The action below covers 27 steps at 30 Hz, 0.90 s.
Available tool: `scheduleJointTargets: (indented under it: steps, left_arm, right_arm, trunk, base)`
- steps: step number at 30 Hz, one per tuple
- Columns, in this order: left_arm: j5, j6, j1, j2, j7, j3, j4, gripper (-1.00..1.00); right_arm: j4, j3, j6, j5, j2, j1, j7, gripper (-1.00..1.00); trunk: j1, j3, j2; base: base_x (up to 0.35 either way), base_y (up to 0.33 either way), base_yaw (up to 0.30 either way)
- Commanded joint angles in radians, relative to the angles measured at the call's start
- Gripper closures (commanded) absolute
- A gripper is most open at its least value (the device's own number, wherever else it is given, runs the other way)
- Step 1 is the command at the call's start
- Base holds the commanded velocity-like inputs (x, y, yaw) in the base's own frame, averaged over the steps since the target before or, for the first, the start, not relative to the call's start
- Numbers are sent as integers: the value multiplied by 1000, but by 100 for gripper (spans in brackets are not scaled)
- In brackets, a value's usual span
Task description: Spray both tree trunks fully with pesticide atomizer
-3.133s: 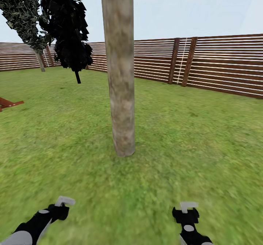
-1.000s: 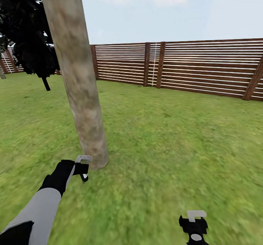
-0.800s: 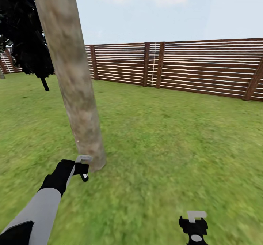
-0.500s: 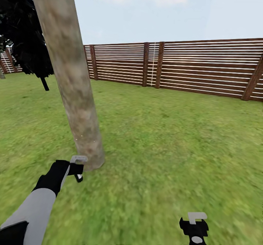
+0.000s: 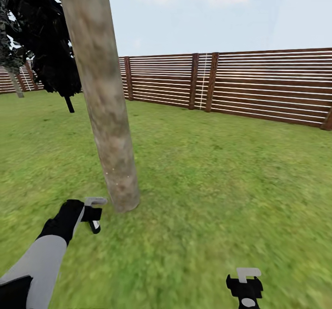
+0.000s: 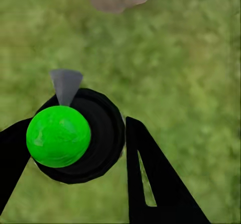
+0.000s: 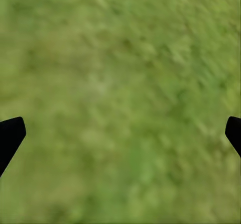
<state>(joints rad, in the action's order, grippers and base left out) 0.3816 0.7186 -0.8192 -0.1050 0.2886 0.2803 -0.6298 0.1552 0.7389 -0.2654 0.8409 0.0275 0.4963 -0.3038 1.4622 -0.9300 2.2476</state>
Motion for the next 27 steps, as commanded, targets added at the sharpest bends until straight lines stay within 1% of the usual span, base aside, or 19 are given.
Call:
scheduleJointTargets:
  steps: [1, 2, 3, 4, 5, 6, 9, 11, 12, 13, 14, 15, 18, 19, 20, 23, 27]
  left_arm:
    - [22, 1, -2, 22, 9, 3, -3, 100]
    - [24, 3, -8, 65, 8, 1, -8, 100]
    - [26, 11, -33, 99, 8, 1, -7, 100]
    - [25, 31, -62, 114, 7, 2, -3, 100]
    - [25, 49, -80, 119, 7, 2, -2, 100]
    - [25, 65, -95, 120, 7, 2, -1, 100]
    - [29, 79, -108, 96, 8, 2, -3, 100]
    - [24, 81, -106, 29, 10, 2, 0, 100]
    - [23, 81, -104, 7, 10, 2, 1, 100]
    - [23, 81, -100, -21, 10, 0, -2, 100]
    - [23, 81, -99, -21, 9, 1, -6, 100]
    - [23, 81, -100, -11, 9, -5, -8, 100]
    - [24, 80, -106, 46, 9, -22, -13, 100]
    - [23, 79, -108, 59, 9, -24, -14, 100]
    - [23, 79, -110, 67, 9, -26, -14, 100]
    - [23, 80, -114, 75, 9, -27, -16, 100]
    - [23, 81, -112, 67, 9, -28, -17, 100]
  right_arm:
    - [0, 8, -3, 10, 0, 1, -3, -100]
    - [0, 8, -3, 10, 0, 1, -2, -100]
    - [0, 8, -3, 10, 0, 1, -2, -100]
    - [0, 8, -3, 10, 0, 1, -2, -100]
    - [0, 8, -3, 10, 0, 1, -2, -100]
    - [0, 9, -3, 11, 0, 1, -2, -100]
    - [0, 10, -3, 11, -1, 1, -3, -100]
    - [0, 10, -3, 11, -1, 1, -3, -100]
    - [0, 10, -3, 11, -1, 1, -3, -100]
    - [0, 10, -3, 11, -1, 1, -3, -100]
    - [0, 10, -3, 11, -1, 1, -3, -100]
    - [0, 10, -3, 11, -1, 1, -2, -100]
    - [0, 10, -3, 11, -1, 1, -2, -100]
    - [0, 10, -3, 11, -1, 1, -2, -100]
    - [0, 9, -3, 11, -1, 1, -3, -100]
    - [0, 9, -3, 11, -1, 1, -3, -100]
    - [0, 8, -3, 11, -1, 1, -3, -100]
  trunk:
    - [0, -1, 0]
    - [0, -1, 0]
    - [0, -1, 0]
    - [0, -1, 0]
    - [0, -1, 0]
    - [0, -1, 0]
    - [0, -1, 0]
    - [0, -1, 0]
    - [0, -1, 0]
    - [0, -1, 0]
    - [0, -1, 0]
    - [0, -1, 0]
    - [0, -1, 0]
    - [0, -1, 0]
    - [0, -1, 0]
    - [0, -1, 0]
    - [0, -1, 0]
  base:
    - [0, 0, 15]
    - [0, 0, 6]
    - [0, 0, 3]
    - [0, 0, 1]
    - [0, 0, 0]
    - [0, 0, 0]
    - [0, 0, 0]
    - [0, 0, 0]
    - [0, 0, 0]
    - [0, 0, 0]
    - [0, 0, 0]
    - [30, 0, 0]
    - [236, 0, 0]
    - [315, 0, 0]
    - [327, 0, 0]
    - [333, -7, 101]
    - [194, -182, 254]
